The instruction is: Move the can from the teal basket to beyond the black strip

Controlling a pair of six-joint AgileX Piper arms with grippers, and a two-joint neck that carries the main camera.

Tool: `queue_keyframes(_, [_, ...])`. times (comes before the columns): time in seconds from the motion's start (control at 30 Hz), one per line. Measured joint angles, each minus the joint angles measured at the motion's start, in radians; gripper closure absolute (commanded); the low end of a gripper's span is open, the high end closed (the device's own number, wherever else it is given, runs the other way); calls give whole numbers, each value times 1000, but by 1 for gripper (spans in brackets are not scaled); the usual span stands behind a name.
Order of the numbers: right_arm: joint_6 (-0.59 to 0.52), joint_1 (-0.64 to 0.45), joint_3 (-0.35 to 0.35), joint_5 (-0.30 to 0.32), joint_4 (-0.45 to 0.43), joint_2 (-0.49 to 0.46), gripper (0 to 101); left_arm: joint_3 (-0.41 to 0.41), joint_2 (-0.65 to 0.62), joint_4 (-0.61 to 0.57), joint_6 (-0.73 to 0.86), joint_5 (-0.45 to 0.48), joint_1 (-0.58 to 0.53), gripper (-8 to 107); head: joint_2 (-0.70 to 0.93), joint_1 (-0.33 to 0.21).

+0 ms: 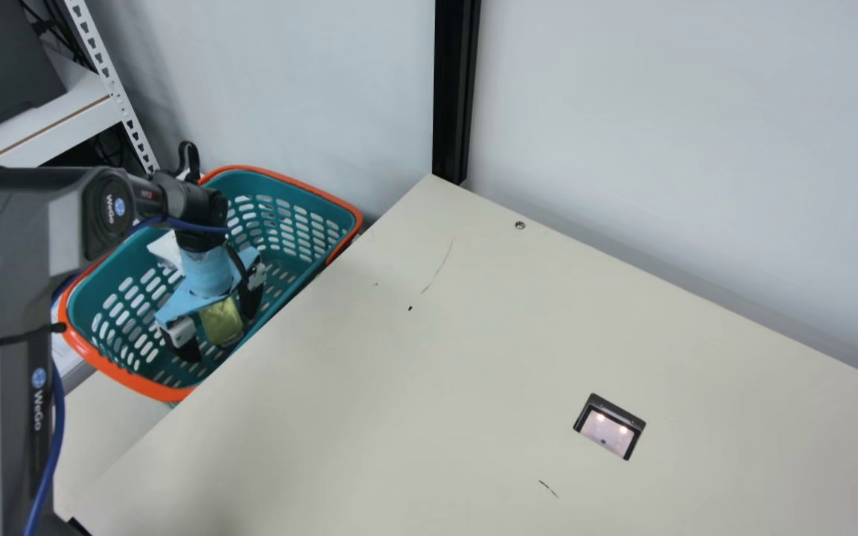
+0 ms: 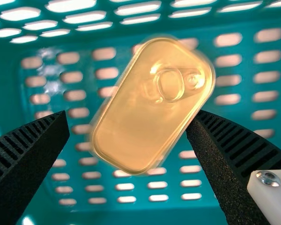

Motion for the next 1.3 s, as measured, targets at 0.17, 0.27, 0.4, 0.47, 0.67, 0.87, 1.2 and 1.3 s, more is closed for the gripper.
queue_keyframes(0.17, [0,0,0,0,0,0,0,-5,16,-18,-2,-25,-2,9,0,0])
queue_keyframes(0.27, [0,0,0,0,0,0,0,-10,22,-32,3,-37,-2,9,0,0])
queue_keyframes(0.4, [0,0,0,0,0,0,0,-16,28,-53,23,-41,0,9,0,0])
queue_keyframes(0.47, [0,0,0,0,0,0,0,-18,31,-68,38,-39,0,9,0,0])
queue_keyframes(0.67, [0,0,0,0,0,0,0,-32,28,-120,126,0,10,9,0,0])
queue_keyframes(0.87, [0,0,0,0,0,0,0,-40,6,-189,257,45,19,9,0,0])
queue_keyframes(1.2, [0,0,0,0,0,0,0,-27,-27,-197,402,86,29,9,0,0])
queue_keyframes(1.3, [0,0,0,0,0,0,0,-27,-27,-197,402,83,29,9,0,0])
